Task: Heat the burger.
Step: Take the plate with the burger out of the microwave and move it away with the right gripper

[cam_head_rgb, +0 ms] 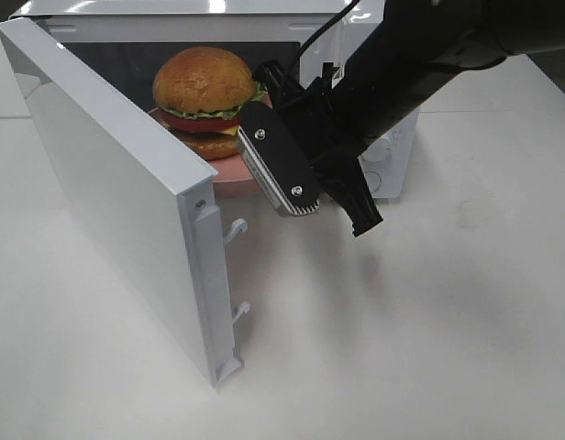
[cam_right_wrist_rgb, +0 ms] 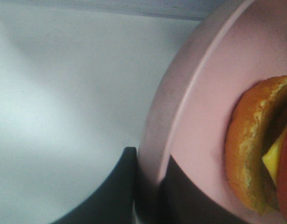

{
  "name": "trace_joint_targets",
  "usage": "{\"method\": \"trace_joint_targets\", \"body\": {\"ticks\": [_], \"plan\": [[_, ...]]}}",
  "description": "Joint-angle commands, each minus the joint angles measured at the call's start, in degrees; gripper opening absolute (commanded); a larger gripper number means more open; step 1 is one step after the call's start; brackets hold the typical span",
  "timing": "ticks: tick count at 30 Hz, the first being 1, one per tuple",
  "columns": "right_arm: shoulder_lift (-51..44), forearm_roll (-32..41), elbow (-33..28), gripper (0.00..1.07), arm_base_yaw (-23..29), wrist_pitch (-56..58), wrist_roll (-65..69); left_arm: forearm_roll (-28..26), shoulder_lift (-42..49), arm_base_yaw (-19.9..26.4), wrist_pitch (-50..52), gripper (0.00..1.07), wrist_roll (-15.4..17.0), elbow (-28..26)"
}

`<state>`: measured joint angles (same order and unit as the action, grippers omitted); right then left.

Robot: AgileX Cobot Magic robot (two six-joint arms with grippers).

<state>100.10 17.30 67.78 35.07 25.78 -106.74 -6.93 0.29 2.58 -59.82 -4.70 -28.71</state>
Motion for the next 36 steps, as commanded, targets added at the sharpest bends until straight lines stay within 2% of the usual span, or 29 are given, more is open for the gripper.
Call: {"method": "trace_joint_targets", "body": {"ticks": [1, 36], "plan": [[-2.5, 1.0, -0.5, 0.00, -0.1, -3.2, -1.0, -0.4, 1.3, 0.0, 0.5, 1.00, 0.3, 0.2], [-24.9, 0.5, -20.2, 0.00, -0.1, -5.9, 2.6, -0.4, 1.3, 0.0, 0.5, 1.00, 0.3, 0.2]]}}
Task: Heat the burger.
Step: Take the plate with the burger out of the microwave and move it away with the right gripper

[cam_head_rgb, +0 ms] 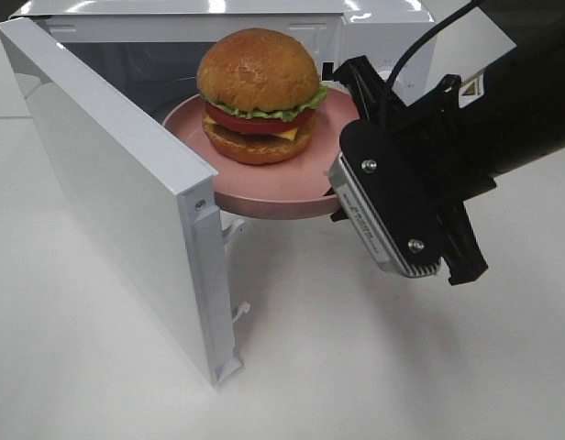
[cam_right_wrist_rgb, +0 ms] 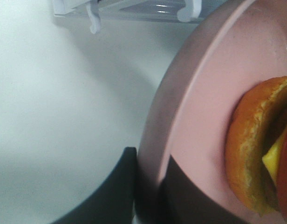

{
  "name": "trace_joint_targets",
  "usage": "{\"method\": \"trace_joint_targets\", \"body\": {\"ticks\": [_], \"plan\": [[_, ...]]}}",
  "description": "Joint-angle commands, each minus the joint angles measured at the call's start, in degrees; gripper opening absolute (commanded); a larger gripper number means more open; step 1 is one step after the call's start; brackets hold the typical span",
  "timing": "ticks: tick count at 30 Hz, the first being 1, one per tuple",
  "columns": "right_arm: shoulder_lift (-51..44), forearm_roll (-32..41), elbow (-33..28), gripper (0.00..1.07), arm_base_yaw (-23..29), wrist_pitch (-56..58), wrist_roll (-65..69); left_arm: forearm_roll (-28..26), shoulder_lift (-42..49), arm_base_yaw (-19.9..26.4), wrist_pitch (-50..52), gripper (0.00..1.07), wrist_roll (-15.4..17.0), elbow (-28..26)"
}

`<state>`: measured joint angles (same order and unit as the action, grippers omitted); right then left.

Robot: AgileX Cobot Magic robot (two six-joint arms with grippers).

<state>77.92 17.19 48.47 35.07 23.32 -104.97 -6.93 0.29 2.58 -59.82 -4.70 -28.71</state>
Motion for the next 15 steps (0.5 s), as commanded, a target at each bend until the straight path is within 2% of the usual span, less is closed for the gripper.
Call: {"method": "trace_joint_targets", "body": {"ticks": [1, 5, 15], "plan": [[-4.4, 0.4, -1.9, 0.00, -0.1, -3.2, 2.0, -0.4, 1.3, 0.0, 0.5, 1.00, 0.3, 0.2], [-6.8, -0.9, -3.8, 0.00, -0.1, -3.2, 3.5, -0.4, 1.3, 0.0, 0.5, 1.00, 0.3, 0.2], [-14.3, -10.1, -7.3, 0.00, -0.1, -0.8, 13.5, -0.4, 1.3, 0.0, 0.5, 1.00, 0.3, 0.2]]}}
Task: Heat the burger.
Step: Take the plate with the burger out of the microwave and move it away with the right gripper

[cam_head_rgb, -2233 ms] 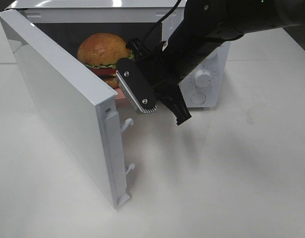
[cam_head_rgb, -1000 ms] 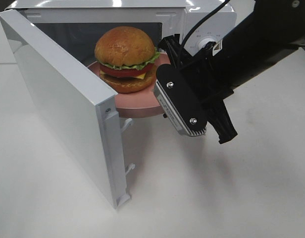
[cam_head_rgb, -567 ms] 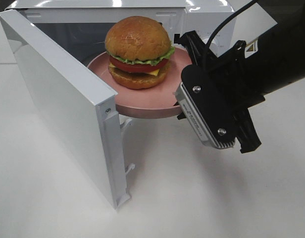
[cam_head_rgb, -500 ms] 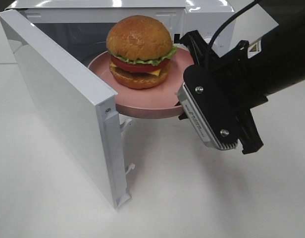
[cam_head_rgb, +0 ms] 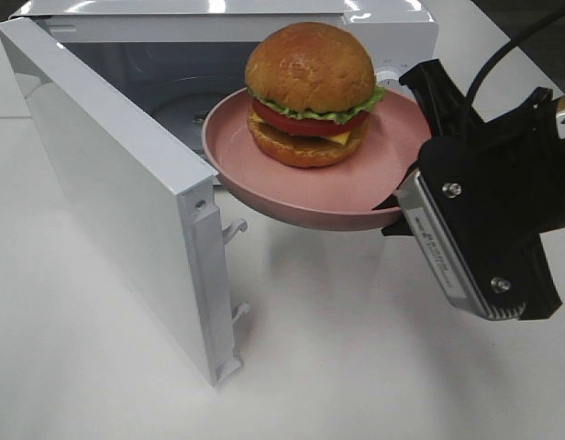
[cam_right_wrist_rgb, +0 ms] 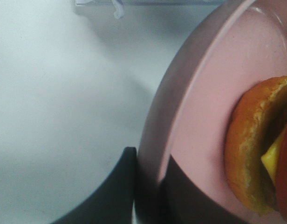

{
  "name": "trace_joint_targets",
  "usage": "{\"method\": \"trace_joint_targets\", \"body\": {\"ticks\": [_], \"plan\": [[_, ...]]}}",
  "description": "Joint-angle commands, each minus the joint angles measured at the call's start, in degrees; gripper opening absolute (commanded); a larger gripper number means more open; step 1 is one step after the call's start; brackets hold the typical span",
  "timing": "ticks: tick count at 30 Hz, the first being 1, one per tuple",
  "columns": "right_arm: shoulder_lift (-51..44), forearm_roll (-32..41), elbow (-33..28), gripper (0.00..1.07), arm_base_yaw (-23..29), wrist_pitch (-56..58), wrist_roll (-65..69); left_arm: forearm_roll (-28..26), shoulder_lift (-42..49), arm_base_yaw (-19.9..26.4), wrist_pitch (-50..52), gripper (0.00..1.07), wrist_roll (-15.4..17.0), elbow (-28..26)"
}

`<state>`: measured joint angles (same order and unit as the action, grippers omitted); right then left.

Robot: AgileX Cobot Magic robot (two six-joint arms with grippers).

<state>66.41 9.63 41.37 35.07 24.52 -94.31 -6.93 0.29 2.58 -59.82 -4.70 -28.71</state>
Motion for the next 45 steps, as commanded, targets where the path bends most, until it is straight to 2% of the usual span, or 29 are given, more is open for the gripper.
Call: {"method": "trace_joint_targets", "body": {"ticks": [1, 7, 13, 21, 30, 31, 35, 37, 40, 42, 45], "plan": [[-4.1, -3.7, -1.0, 0.00, -0.1, -1.5, 3.9, -0.4, 1.3, 0.0, 0.5, 1.00, 0.3, 0.2], [-7.3, -7.5, -4.2, 0.00, -0.1, -1.4, 7.8, -0.4, 1.3, 0.0, 0.5, 1.00, 0.3, 0.2], [-11.5, -15.5, -7.7, 0.00, -0.1, -1.3, 17.9, -0.4, 1.3, 0.0, 0.5, 1.00, 0.3, 0.2], [-14.2, -25.8, -8.4, 0.01, -0.1, 4.8, 30.8, -0.4, 1.3, 0.0, 0.5, 1.00, 0.3, 0.2], [-14.4, -32.5, -8.3, 0.01, -0.1, 8.9, 42.9, -0.4, 1.3, 0.0, 0.5, 1.00, 0.3, 0.2], [-14.4, -35.5, -8.3, 0.01, -0.1, 10.5, 47.0, -0.4, 1.3, 0.0, 0.5, 1.00, 0.3, 0.2], [-14.4, -39.8, -8.3, 0.01, -0.1, 12.4, 53.7, -0.4, 1.3, 0.0, 0.5, 1.00, 0.3, 0.2], [-14.4, -44.5, -8.3, 0.01, -0.1, 14.2, 62.5, -0.4, 1.3, 0.0, 0.5, 1.00, 0.3, 0.2], [-14.4, -45.3, -8.3, 0.01, -0.1, 14.9, 64.7, -0.4, 1.3, 0.0, 0.5, 1.00, 0.3, 0.2], [-13.8, -48.8, -8.3, 0.01, -0.1, 18.0, 73.3, -0.4, 1.3, 0.0, 0.5, 1.00, 0.3, 0.2], [-13.5, -50.1, -8.3, 0.01, -0.1, 19.2, 75.4, -0.4, 1.3, 0.0, 0.5, 1.00, 0.3, 0.2]]}}
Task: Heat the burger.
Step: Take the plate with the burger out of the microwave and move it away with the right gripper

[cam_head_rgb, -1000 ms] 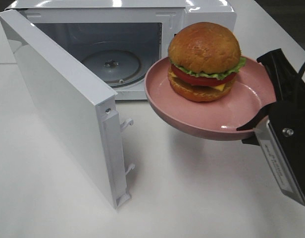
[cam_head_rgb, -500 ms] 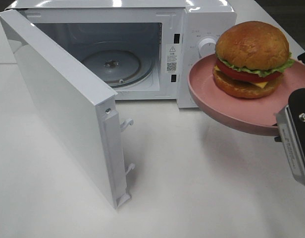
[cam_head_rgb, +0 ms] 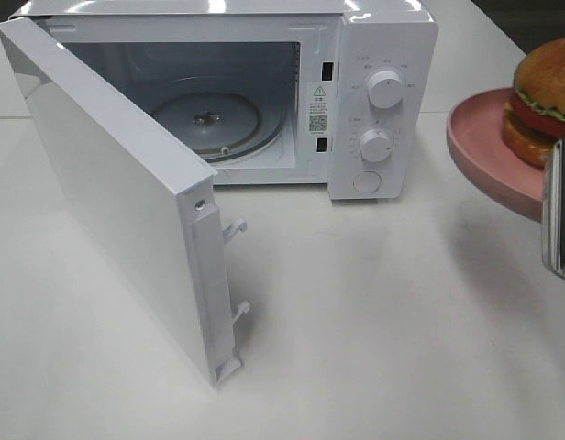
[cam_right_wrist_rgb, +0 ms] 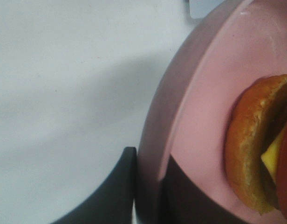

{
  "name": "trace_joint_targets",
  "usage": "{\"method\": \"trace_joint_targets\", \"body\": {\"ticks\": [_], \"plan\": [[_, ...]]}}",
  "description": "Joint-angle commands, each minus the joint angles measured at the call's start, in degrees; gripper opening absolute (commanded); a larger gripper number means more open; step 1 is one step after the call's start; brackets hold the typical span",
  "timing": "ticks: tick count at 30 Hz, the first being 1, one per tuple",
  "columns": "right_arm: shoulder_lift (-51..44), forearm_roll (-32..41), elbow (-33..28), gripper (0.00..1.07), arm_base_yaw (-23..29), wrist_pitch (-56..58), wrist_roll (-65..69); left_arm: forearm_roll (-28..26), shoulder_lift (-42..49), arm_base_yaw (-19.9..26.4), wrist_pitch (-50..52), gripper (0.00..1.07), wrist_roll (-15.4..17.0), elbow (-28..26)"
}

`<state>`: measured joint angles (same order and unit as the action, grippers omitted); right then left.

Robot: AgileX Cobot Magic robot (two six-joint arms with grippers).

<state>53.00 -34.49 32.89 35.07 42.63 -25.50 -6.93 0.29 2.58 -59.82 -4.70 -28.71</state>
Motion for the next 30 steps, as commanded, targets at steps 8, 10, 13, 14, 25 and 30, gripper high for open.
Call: {"method": "trace_joint_targets", "body": {"ticks": [8, 10, 13, 14, 25, 30], "plan": [[2.5, -10.4, 0.3, 0.01, 0.1, 6.7, 19.3, -0.4, 1.3, 0.0, 0.5, 1.00, 0.3, 0.2], [4.1, -10.3, 0.3, 0.01, 0.1, 9.9, 24.6, -0.4, 1.3, 0.0, 0.5, 1.00, 0.3, 0.2], [5.8, -10.3, 0.3, 0.01, 0.1, 11.9, 29.0, -0.4, 1.3, 0.0, 0.5, 1.00, 0.3, 0.2], [5.8, -10.3, 0.3, 0.01, 0.1, 11.9, 29.0, -0.4, 1.3, 0.0, 0.5, 1.00, 0.3, 0.2], [12.3, -10.4, 3.9, 0.01, 0.1, 17.1, 44.5, -0.4, 1.3, 0.0, 0.5, 1.00, 0.3, 0.2], [16.2, -10.5, 6.3, 0.01, 0.1, 18.4, 49.0, -0.4, 1.3, 0.0, 0.5, 1.00, 0.3, 0.2]]}}
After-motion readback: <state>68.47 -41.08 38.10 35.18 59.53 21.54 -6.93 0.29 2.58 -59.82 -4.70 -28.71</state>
